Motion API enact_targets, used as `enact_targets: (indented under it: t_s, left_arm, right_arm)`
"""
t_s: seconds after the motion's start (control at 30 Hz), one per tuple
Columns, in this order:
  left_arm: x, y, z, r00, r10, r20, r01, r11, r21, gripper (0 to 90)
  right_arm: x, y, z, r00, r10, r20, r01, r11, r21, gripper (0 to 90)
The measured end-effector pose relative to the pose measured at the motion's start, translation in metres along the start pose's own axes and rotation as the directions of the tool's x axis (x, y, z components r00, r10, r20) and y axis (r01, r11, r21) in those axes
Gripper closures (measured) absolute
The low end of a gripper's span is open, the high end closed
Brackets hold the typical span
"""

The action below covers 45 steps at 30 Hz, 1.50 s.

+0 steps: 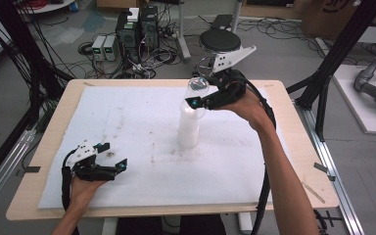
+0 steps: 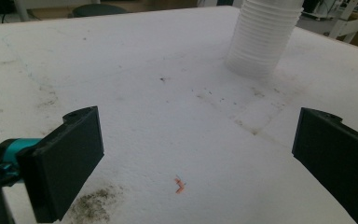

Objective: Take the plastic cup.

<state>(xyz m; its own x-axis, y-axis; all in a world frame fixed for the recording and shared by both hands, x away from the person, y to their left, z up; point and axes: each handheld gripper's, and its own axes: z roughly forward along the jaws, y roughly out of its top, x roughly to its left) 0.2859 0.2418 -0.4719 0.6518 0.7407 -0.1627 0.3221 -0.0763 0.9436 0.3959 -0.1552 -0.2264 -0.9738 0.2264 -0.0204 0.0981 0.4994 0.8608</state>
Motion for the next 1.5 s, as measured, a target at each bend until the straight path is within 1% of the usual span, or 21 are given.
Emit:
enact_targets:
  t_s: [0.07, 0.1, 0.13, 0.17, 0.2, 0.23, 0.27, 0.37, 0.43, 0.5, 0.63, 0.67, 0.7, 0.87, 1.0, 1.03, 1.2, 1.33, 1.4, 1.43, 1.5]
  left_arm:
    - [0.0, 0.0, 0.0, 1.0, -0.002, 0.001, 0.002, 1.0, 0.0, 1.8]
    - [0.001, 0.0, 0.0, 0.9999, -0.007, 0.008, 0.007, 1.0, -0.001, 1.8]
    - [0.001, 0.0, 0.0, 0.9999, -0.007, 0.008, 0.007, 1.0, -0.001, 1.8]
    - [0.002, 0.0, 0.0, 0.9998, -0.015, 0.011, 0.015, 0.9999, 0.002, 1.8]
    - [0.002, 0.0, 0.0, 0.9998, -0.015, 0.011, 0.015, 0.9999, 0.002, 1.8]
    - [0.003, 0.0, 0.0, 0.9996, -0.026, 0.01, 0.026, 0.9997, 0.002, 1.8]
    - [0.002, 0.0, 0.0, 0.9997, -0.025, 0.006, 0.025, 0.9997, -0.001, 1.8]
    - [0.001, 0.0, -0.001, 0.9999, -0.015, 0.004, 0.015, 0.9999, -0.009, 1.8]
    - [0.001, 0.0, -0.001, 0.9999, -0.01, 0.005, 0.01, 0.9999, -0.011, 1.8]
    - [0.001, 0.0, -0.001, 0.9999, -0.014, 0.005, 0.014, 0.9998, -0.011, 1.8]
    - [0.002, 0.0, -0.001, 0.9998, -0.016, 0.008, 0.016, 0.9998, -0.01, 1.8]
    - [0.002, 0.0, -0.001, 0.9998, -0.016, 0.008, 0.016, 0.9998, -0.01, 1.8]
    - [0.002, 0.0, -0.001, 0.9999, -0.015, 0.008, 0.015, 0.9998, -0.009, 1.8]
    - [0.002, 0.0, -0.001, 0.9998, -0.017, 0.009, 0.017, 0.9998, -0.011, 1.8]
    - [0.002, 0.0, -0.001, 0.9998, -0.017, 0.011, 0.017, 0.9998, -0.009, 1.8]
    - [0.002, 0.0, -0.001, 0.9998, -0.018, 0.011, 0.018, 0.9998, -0.01, 1.8]
    - [0.002, 0.0, -0.001, 0.9999, -0.012, 0.007, 0.012, 0.9999, -0.011, 1.8]
    - [0.002, 0.0, -0.001, 0.9998, -0.016, 0.009, 0.016, 0.9998, -0.011, 1.8]
    - [0.002, 0.0, -0.001, 0.9998, -0.017, 0.008, 0.017, 0.9998, -0.011, 1.8]
    - [0.002, 0.0, -0.001, 0.9998, -0.018, 0.009, 0.018, 0.9998, -0.01, 1.8]
    - [0.001, 0.0, -0.001, 0.9999, -0.012, 0.009, 0.012, 0.9999, -0.008, 1.8]
  right_arm:
    - [0.009, -0.005, -0.003, 1.0, 0.0, 0.002, 0.0, 1.0, -0.011, 40.2]
    - [0.013, -0.008, -0.005, 1.0, 0.001, -0.006, -0.001, 1.0, -0.018, 40.2]
    - [0.013, -0.008, -0.005, 1.0, 0.001, -0.006, -0.001, 1.0, -0.018, 40.2]
    - [0.021, -0.013, -0.006, 0.9997, 0.007, -0.024, -0.008, 0.999, -0.041, 40.2]
    - [0.021, -0.013, -0.006, 0.9997, 0.007, -0.024, -0.008, 0.999, -0.041, 40.2]
    - [0.028, -0.018, -0.005, 0.9999, 0.004, -0.016, -0.005, 0.999, -0.045, 40.2]
    - [0.032, -0.02, -0.005, 0.9997, 0.008, -0.024, -0.009, 0.999, -0.046, 40.2]
    - [0.044, -0.028, -0.001, 0.9997, -0.01, -0.02, 0.008, 0.998, -0.065, 40.4]
    - [0.051, -0.033, 0.003, 0.9997, -0.003, -0.023, 0.002, 0.997, -0.073, 40.4]
    - [0.057, -0.038, 0.006, 0.9997, -0.013, -0.021, 0.011, 0.996, -0.089, 40.6]
    - [0.066, -0.049, 0.014, 0.9996, -0.018, -0.02, 0.016, 0.994, -0.107, 40.7]
    - [0.066, -0.049, 0.014, 0.9996, -0.018, -0.02, 0.016, 0.994, -0.107, 40.7]
    - [0.07, -0.055, 0.018, 0.9996, -0.024, -0.012, 0.023, 0.994, -0.11, 40.7]
    - [0.075, -0.072, 0.03, 0.9998, -0.006, -0.019, 0.003, 0.99, -0.142, 41.3]
    - [0.077, -0.082, 0.037, 0.9995, 0.001, -0.03, -0.005, 0.991, -0.136, 41.8]
    - [0.077, -0.084, 0.04, 0.9993, 0.001, -0.036, -0.005, 0.992, -0.125, 41.8]
    - [0.078, -0.09, 0.047, 0.999, 0.001, -0.046, -0.007, 0.992, -0.123, 41.7]
    - [0.078, -0.096, 0.055, 0.9983, 0.017, -0.055, -0.025, 0.99, -0.142, 41.4]
    - [0.077, -0.101, 0.058, 0.9972, 0.028, -0.069, -0.039, 0.984, -0.172, 41.4]
    - [0.077, -0.105, 0.059, 0.9964, 0.031, -0.079, -0.046, 0.979, -0.196, 41.5]
    - [0.075, -0.108, 0.061, 0.9956, 0.038, -0.085, -0.055, 0.977, -0.205, 41.5]
